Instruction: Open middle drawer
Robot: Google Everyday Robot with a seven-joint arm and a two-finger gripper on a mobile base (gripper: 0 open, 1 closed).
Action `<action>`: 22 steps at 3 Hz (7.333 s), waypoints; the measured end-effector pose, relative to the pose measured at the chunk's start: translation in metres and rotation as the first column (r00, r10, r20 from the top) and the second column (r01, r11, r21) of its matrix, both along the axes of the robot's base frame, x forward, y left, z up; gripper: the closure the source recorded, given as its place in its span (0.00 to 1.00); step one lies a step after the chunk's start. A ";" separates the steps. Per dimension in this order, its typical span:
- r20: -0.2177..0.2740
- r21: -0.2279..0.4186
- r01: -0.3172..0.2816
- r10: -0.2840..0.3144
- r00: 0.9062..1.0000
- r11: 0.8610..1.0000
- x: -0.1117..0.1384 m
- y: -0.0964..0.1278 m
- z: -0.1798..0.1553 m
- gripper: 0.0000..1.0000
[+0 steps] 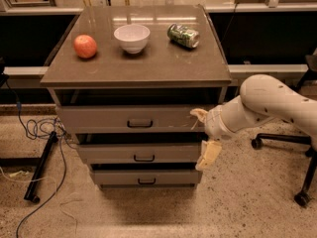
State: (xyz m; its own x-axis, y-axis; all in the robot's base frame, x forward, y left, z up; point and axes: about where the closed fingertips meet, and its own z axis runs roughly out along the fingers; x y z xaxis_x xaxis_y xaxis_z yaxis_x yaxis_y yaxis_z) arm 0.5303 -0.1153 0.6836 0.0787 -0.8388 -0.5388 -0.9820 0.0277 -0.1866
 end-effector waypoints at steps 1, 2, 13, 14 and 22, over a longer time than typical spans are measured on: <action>0.000 0.000 0.000 0.000 1.000 1.000 0.000 0.000 0.000 0.00; -0.062 0.024 0.028 -0.027 0.998 0.999 -0.011 -0.006 -0.045 0.00; 0.114 0.173 0.030 -0.051 0.992 0.984 0.103 0.037 -0.247 0.00; 0.114 0.173 0.030 -0.050 0.992 0.984 0.103 0.038 -0.247 0.15; 0.082 0.173 0.034 -0.049 0.995 0.984 0.080 0.031 -0.240 0.39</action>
Offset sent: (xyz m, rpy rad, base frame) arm -0.0169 -0.0083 -0.0660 0.0523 0.0862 -0.0337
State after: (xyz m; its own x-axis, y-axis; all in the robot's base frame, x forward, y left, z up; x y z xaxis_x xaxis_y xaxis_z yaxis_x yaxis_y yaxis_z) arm 0.6099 -0.0843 0.4438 0.0979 -0.7380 -0.6677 -0.9599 0.1070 -0.2590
